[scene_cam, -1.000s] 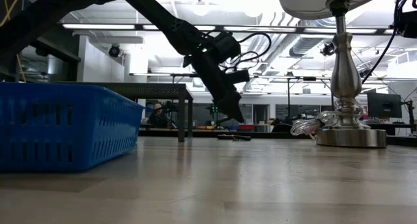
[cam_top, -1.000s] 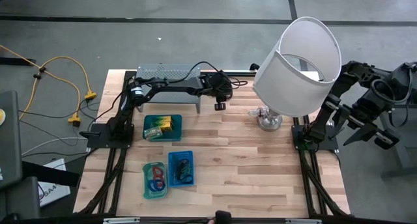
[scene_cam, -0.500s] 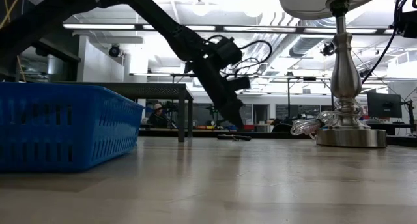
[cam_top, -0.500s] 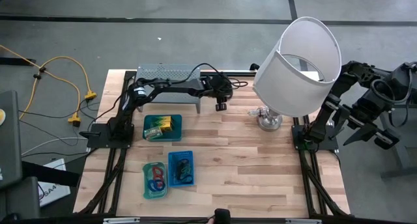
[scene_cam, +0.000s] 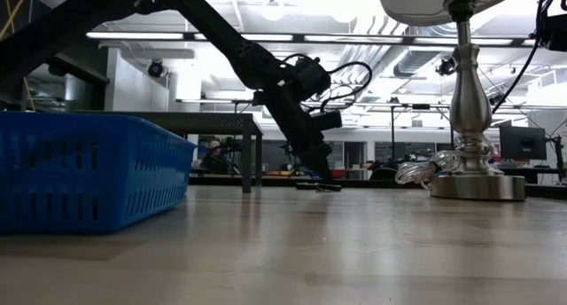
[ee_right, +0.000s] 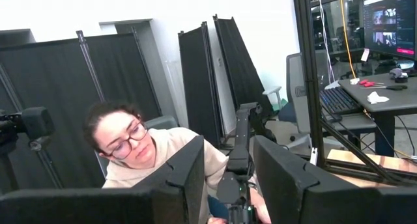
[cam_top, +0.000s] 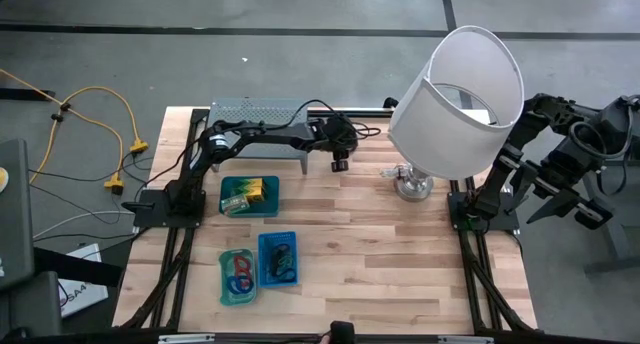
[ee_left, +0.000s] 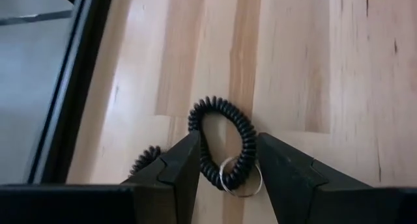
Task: Pick & Place Office Desk Supplies
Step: Put the top black spring keychain into the green bin
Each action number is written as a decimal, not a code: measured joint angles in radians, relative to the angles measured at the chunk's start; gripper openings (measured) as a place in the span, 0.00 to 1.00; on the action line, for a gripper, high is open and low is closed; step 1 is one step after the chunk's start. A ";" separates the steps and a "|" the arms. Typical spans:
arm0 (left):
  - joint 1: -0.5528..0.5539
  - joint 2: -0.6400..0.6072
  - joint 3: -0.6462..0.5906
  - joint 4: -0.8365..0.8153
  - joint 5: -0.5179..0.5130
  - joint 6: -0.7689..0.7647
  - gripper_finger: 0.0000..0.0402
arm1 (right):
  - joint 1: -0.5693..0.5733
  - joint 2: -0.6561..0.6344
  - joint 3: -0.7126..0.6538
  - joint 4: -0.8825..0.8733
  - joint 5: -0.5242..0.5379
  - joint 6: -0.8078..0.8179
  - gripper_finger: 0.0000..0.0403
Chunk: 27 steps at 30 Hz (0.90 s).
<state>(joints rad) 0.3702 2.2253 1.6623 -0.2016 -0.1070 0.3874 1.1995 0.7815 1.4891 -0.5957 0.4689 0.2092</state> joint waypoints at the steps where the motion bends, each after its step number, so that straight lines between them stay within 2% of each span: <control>1: 0.000 0.000 0.000 -0.003 0.000 0.000 0.36 | 0.000 0.000 0.000 0.000 0.000 0.000 0.30; 27: 0.000 -0.001 0.039 -0.045 0.077 -0.157 0.36 | 0.000 0.000 0.000 0.000 0.000 0.000 0.30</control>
<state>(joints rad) 0.3702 2.2246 1.7016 -0.2462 -0.0299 0.2305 1.1996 0.7815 1.4891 -0.5957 0.4690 0.2092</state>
